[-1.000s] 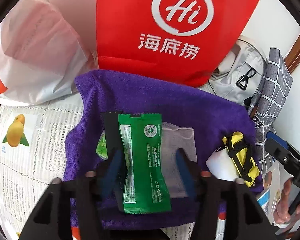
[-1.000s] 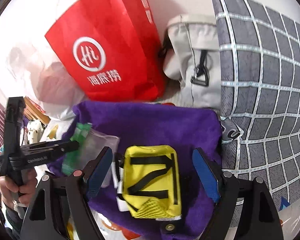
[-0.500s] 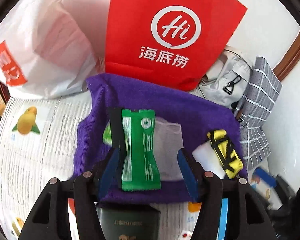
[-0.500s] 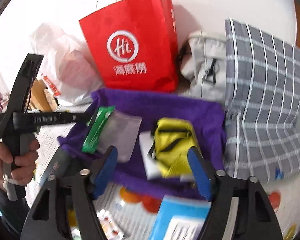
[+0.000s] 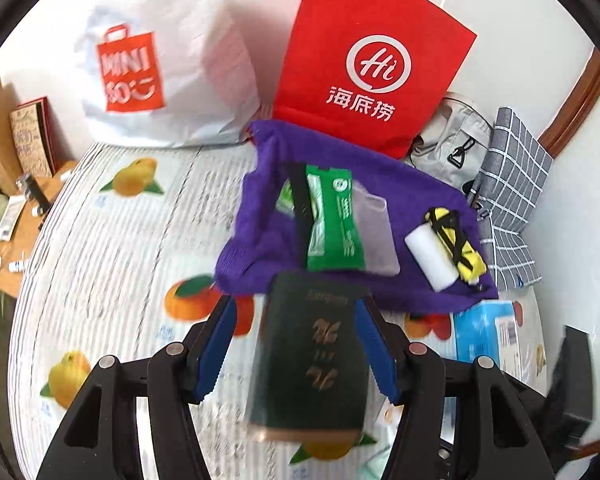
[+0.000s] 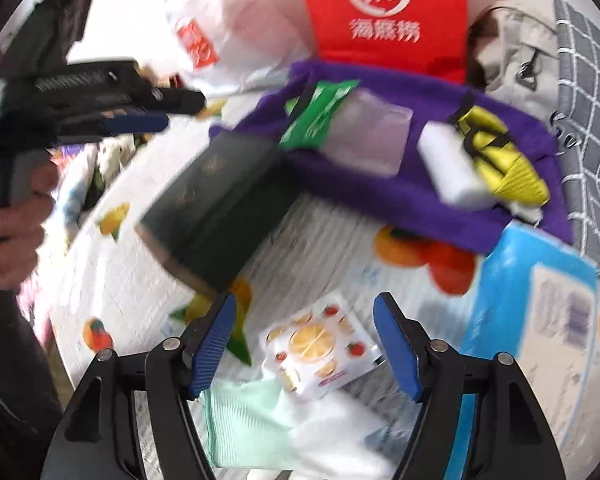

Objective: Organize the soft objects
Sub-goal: 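Withdraw both tools and grasp the printed snack bag with the right tool, then lift the snack bag with the right tool while the left tool grasps the white gloves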

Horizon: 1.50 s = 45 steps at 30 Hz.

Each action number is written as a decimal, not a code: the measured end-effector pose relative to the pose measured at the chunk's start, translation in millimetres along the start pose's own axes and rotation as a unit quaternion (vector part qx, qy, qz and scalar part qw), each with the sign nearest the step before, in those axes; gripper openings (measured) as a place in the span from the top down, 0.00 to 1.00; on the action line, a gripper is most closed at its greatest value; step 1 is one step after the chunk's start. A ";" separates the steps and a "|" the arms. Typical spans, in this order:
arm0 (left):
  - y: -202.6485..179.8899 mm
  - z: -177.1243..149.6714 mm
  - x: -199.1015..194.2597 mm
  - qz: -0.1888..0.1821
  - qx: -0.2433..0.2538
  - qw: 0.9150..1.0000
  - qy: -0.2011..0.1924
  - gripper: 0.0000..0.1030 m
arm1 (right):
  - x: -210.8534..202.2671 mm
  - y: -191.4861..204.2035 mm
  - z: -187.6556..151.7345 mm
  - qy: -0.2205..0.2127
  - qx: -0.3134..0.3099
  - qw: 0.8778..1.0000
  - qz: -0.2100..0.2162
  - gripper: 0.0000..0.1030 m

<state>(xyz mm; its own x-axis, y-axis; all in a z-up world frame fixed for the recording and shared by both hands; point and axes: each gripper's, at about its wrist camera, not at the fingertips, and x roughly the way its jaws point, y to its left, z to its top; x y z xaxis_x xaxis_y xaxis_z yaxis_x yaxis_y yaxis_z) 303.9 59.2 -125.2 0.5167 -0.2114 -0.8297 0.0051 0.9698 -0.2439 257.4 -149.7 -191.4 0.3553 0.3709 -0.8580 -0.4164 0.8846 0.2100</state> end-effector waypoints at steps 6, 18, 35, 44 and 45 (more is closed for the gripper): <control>19.9 -15.3 -11.1 0.003 -0.009 1.000 -0.009 0.42 | 29.7 18.6 -13.3 0.039 -0.036 0.997 -0.060 0.31; 23.9 -27.7 -17.5 -0.025 -0.008 1.000 -0.015 0.42 | 32.8 17.3 -24.4 0.055 -0.025 0.994 -0.086 0.37; 17.8 -57.0 -48.4 -0.007 -0.002 1.000 -0.013 0.42 | -21.0 -7.2 -18.0 -0.016 0.060 0.997 -0.035 0.92; 1.3 -89.3 -52.6 -0.003 0.004 1.000 0.005 0.42 | -44.8 1.1 -37.5 -0.035 0.076 0.996 0.017 0.92; 0.7 -92.2 -52.9 -0.002 0.004 1.000 0.007 0.42 | -42.3 3.9 -41.5 -0.029 0.074 0.997 0.019 0.92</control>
<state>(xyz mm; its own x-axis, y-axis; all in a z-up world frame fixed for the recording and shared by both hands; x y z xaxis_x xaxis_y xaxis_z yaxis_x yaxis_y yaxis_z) 197.7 59.8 -127.8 0.5049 -0.2173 -0.8353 0.0143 0.9697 -0.2437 205.9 -173.6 -173.8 0.3912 0.4168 -0.8205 -0.3040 0.9000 0.3123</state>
